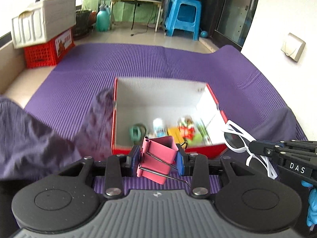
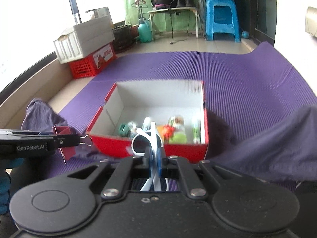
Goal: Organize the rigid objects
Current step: 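Carry the binder clip and sunglasses over the red shoebox with both tools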
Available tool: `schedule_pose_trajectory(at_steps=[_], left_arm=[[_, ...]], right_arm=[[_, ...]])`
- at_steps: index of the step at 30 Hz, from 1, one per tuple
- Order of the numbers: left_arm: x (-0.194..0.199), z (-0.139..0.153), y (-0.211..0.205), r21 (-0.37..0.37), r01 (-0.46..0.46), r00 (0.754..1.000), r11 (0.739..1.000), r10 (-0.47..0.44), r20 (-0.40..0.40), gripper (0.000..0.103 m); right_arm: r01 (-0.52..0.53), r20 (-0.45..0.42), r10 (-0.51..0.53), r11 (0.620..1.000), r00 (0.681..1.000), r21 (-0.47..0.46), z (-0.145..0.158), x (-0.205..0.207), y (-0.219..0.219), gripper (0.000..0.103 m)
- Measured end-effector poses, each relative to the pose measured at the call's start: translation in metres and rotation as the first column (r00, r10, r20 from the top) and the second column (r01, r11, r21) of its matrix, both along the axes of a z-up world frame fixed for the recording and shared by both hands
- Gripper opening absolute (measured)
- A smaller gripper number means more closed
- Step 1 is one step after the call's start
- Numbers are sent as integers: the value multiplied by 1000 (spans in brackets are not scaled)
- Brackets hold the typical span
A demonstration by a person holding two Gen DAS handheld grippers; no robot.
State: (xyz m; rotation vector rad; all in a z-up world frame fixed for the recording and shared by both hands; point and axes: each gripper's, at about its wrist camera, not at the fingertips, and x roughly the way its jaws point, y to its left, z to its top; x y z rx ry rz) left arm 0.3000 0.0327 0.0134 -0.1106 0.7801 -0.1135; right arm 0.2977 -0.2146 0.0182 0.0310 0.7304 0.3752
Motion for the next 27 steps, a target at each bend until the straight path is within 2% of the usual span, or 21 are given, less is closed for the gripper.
schedule_pose_trajectory(at_steps=[9,15,27], left_arm=[[65,0,-6,74,6,1000,997,-7,17,36],[110,-26,-7,117,5,999,993,0,-44,36],[180,-82,-8,139,1,991,990,18,-135,36]], right_arm=[[23,33,-23,1000,999,2,7,58,15,3],[22,-8,-22,999,1000,-25,-17,98,31,2],[67,-85,-63,997,994,47,-69,152,44,2]])
